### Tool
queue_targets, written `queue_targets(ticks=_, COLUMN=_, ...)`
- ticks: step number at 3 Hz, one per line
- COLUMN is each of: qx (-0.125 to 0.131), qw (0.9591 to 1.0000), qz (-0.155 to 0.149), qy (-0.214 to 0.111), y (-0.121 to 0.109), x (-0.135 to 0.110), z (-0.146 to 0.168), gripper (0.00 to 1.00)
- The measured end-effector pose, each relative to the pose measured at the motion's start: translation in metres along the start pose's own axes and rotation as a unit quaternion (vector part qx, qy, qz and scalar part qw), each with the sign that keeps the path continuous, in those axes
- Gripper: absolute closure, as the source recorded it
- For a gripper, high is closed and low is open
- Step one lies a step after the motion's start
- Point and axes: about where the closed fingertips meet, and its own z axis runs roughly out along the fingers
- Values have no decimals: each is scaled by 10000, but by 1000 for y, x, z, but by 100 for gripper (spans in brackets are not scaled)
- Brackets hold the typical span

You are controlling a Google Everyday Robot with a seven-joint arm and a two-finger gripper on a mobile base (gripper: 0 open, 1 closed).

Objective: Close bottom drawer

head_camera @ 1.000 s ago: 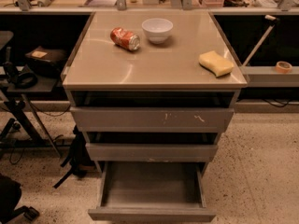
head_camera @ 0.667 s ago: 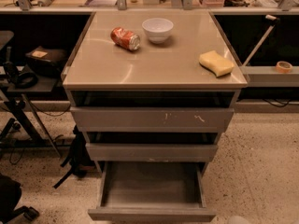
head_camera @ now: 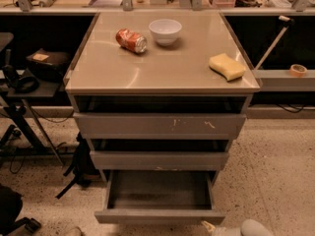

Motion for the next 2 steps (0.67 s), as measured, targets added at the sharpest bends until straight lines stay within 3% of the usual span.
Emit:
queue_targets(ticks=1, qx=417, qw=9987, qz=-263, qy=-102, y=-12, x=-39, z=-17, gripper=0)
queue_targets(ticks=2, qx=411, qw=9988, qz=-261, qy=-102, y=-12, x=-39, z=-17, gripper=0)
